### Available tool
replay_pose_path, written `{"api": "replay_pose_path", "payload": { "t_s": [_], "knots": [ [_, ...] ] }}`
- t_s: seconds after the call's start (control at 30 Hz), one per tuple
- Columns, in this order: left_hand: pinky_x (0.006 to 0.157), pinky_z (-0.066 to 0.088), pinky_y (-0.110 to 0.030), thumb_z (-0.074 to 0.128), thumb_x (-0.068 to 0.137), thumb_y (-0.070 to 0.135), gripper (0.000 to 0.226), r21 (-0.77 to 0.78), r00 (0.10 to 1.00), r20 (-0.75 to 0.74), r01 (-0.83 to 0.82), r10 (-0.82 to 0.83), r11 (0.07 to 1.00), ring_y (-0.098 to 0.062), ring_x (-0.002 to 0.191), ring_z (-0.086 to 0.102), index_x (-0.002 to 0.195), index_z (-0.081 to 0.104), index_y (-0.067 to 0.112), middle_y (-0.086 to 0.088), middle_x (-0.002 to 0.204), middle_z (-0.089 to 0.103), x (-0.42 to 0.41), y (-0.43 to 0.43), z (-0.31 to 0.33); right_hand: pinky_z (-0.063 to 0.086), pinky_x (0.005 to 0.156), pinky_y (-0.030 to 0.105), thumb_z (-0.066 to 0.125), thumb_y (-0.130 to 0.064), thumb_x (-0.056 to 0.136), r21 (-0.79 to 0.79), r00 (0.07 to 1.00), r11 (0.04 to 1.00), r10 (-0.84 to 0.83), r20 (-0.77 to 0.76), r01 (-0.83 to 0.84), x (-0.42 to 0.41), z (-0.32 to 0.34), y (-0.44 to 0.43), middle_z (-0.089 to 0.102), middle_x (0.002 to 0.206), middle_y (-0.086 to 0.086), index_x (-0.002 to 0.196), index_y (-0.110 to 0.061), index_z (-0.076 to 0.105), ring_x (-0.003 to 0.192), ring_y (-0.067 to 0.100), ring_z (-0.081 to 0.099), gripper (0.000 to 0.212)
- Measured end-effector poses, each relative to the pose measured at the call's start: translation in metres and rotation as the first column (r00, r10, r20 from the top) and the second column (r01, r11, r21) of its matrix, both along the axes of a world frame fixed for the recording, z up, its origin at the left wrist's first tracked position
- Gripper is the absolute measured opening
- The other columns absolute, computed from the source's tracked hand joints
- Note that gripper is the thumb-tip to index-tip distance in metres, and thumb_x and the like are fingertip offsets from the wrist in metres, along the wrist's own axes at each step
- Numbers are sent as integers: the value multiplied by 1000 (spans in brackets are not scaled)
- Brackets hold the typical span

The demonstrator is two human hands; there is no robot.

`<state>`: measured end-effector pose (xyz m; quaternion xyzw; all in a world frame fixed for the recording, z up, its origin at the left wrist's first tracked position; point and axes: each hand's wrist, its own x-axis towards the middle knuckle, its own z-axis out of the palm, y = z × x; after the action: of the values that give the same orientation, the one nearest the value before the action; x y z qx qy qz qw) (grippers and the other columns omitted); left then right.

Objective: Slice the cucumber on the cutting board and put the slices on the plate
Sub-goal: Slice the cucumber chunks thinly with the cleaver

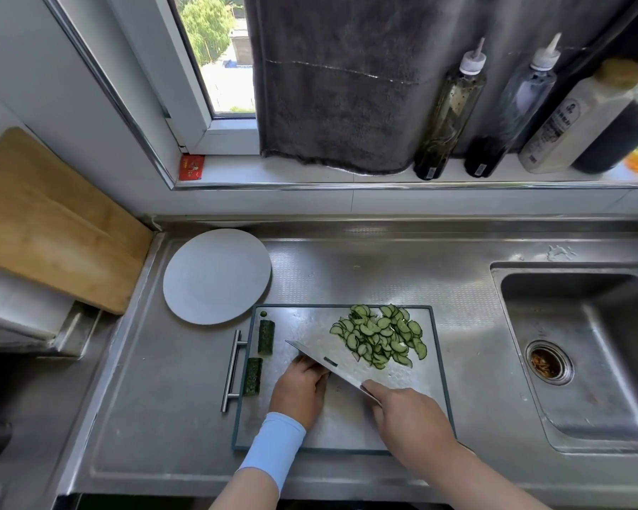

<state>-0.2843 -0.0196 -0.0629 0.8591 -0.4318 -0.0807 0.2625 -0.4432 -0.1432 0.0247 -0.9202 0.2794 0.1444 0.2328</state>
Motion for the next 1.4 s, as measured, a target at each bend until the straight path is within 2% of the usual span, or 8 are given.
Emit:
{"api": "replay_pose_path", "payload": {
  "t_s": [0.13, 0.2, 0.3, 0.57, 1.07, 1.17, 1.4],
  "knots": [
    [76, 54, -23, 82, 66, 4, 27, -11, 1000, 1, 0, 0, 1000, -20, 91, 65, 88, 77, 20, 0, 96, 70, -1, -1, -1, 38, 63, 36, 38, -27, 99, -10, 1000, 1000, 10, -3, -10, 1, 1, -1, 69, 94, 3, 120, -32, 49, 79, 27, 56, 24],
    [73, 54, -22, 84, 63, 2, 27, -16, 1000, 4, -4, 4, 1000, -20, 87, 66, 83, 78, 19, 0, 92, 70, -1, -2, 0, 40, 63, 36, 38, -26, 99, -8, 1000, 1000, 5, -8, -5, 2, 0, -1, 68, 92, 3, 120, -32, 49, 76, 27, 54, 25],
    [66, 54, -21, 85, 60, 1, 26, -11, 1000, -7, -17, 17, 1000, -20, 81, 66, 77, 77, 19, 1, 87, 70, -1, -4, 3, 44, 66, 37, 38, -27, 99, 2, 1000, 1000, -7, -15, 7, 2, -2, -2, 69, 93, 3, 123, -32, 49, 83, 28, 61, 28],
    [66, 54, -22, 82, 65, 6, 20, 38, 998, -53, -43, 45, 998, -20, 78, 66, 77, 77, 21, 1, 85, 69, 1, -5, 5, 48, 70, 37, 37, -26, 100, 11, 1000, 1000, -17, -20, 18, 3, -2, 0, 69, 97, 4, 127, -33, 49, 87, 29, 62, 30],
    [65, 47, -15, 84, 62, 3, 23, -12, 997, -62, -51, 50, 999, -16, 74, 65, 74, 77, 21, 4, 82, 69, 1, -6, 2, 42, 66, 34, 38, -23, 99, 64, 999, 998, 1, -43, 1, 14, -5, -6, 68, 99, 5, 124, -32, 53, 89, 28, 62, 31],
    [61, 51, -17, 83, 62, 2, 22, -49, 995, -86, -51, 46, 998, -13, 75, 63, 75, 76, 19, 5, 82, 69, 2, -4, -4, 46, 70, 33, 39, -24, 100, 100, 999, 995, -7, -40, 11, 27, -16, -6, 69, 102, 4, 128, -32, 54, 93, 28, 62, 33],
    [60, 53, -21, 82, 64, 2, 22, -51, 993, -98, -67, 61, 996, -17, 73, 63, 77, 77, 19, 4, 80, 67, 1, -4, -6, 52, 71, 35, 39, -23, 97, 122, 1000, 993, 4, -29, 0, 47, -25, -7, 69, 93, 3, 121, -33, 54, 86, 28, 62, 30]
  ]
}}
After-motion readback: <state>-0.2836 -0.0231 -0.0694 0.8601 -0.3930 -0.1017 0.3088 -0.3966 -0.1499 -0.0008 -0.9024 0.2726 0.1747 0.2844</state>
